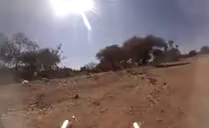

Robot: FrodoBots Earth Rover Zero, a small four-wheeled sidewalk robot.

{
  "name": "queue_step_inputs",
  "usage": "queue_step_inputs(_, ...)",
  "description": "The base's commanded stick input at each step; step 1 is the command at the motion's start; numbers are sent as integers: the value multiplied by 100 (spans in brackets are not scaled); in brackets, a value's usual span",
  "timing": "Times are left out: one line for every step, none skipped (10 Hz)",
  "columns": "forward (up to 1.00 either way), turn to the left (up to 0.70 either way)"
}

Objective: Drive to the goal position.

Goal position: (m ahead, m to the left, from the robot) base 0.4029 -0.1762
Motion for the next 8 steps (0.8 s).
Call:
queue_step_inputs(70,0)
queue_step_inputs(70,0)
queue_step_inputs(70,0)
queue_step_inputs(70,0)
queue_step_inputs(70,0)
queue_step_inputs(70,0)
queue_step_inputs(70,0)
queue_step_inputs(70,0)
